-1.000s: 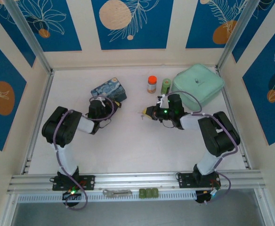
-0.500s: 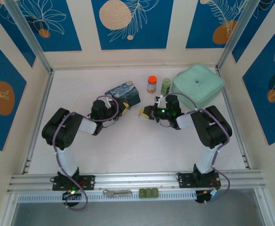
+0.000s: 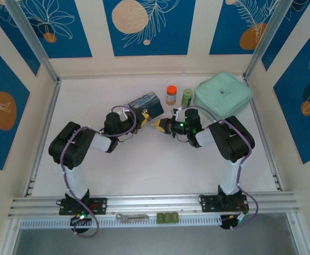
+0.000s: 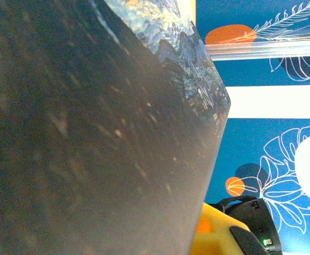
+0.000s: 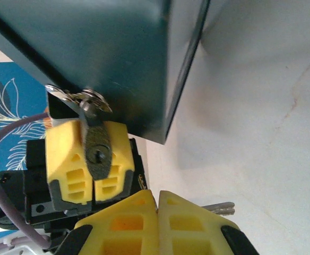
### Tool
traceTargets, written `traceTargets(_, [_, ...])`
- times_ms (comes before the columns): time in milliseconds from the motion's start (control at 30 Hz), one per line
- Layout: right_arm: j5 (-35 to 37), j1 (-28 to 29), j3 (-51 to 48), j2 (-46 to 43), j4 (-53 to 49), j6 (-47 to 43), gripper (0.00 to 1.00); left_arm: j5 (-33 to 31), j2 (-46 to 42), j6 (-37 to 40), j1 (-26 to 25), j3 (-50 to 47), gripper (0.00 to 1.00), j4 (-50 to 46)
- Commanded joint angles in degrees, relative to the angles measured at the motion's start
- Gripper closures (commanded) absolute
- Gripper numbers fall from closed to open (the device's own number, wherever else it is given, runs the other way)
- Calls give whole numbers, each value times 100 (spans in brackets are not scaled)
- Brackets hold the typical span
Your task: Unlock a padlock with a key
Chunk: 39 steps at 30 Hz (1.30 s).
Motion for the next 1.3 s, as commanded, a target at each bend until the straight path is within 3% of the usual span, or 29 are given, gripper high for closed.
traceTargets(0, [-69,-102,-74,-57,303,68,100,197,86,-124,-72,169,100,612])
traceTargets(267, [-48,-231,-183,-328,1,-208,100,174,104,-86,-105,111,100,585])
traceTargets(1267, [87,-229,-405,-588,518,-151,100,22,199,-109,-291,153,100,633])
